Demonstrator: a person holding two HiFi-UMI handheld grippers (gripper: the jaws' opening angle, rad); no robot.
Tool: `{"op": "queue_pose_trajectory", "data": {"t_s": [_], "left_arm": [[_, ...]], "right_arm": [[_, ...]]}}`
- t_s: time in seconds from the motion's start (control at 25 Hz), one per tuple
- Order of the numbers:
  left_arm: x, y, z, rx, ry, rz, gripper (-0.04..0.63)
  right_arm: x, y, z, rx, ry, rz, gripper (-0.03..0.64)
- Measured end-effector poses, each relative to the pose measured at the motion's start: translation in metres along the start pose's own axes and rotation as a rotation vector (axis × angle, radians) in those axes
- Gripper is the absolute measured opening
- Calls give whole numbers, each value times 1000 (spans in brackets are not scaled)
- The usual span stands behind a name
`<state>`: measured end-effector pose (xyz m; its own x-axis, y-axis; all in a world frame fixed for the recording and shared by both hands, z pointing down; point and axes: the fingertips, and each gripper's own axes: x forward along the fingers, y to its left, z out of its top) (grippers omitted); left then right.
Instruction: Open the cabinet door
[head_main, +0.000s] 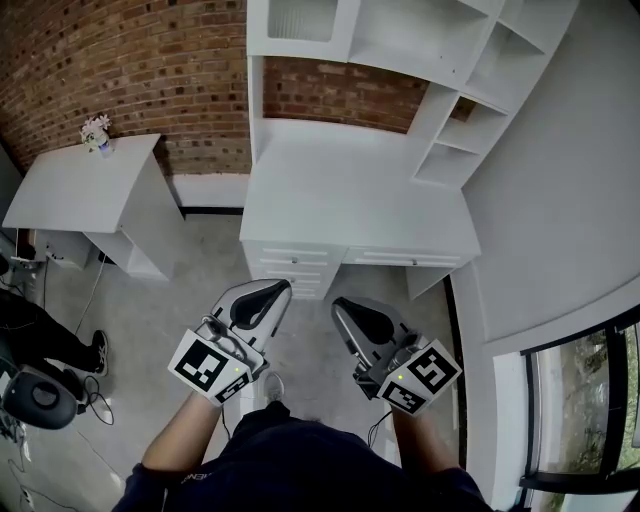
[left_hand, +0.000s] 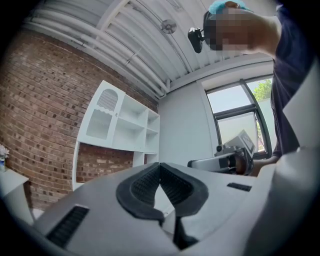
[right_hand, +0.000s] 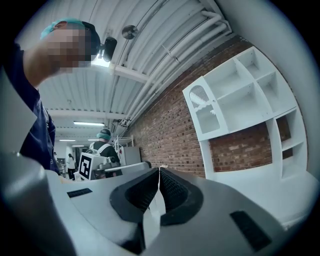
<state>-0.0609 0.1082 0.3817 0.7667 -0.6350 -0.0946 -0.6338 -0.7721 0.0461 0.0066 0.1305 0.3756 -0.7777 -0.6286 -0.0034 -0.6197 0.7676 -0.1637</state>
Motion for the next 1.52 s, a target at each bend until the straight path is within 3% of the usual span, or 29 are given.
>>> {"op": "queue_pose_trajectory", "data": {"t_s": [0.4,0.92,1.52], "left_arm": [[19,71,10,28,-1,-45,9],[54,112,8,58,9,-60,9],[166,169,-8,79,40,17,9]], "right_arm": [[64,-27,12,-4,-9,-52,26],[96,-69,11,15,-22,-67,26],[131,-195,25,36,-22,21,26]]}}
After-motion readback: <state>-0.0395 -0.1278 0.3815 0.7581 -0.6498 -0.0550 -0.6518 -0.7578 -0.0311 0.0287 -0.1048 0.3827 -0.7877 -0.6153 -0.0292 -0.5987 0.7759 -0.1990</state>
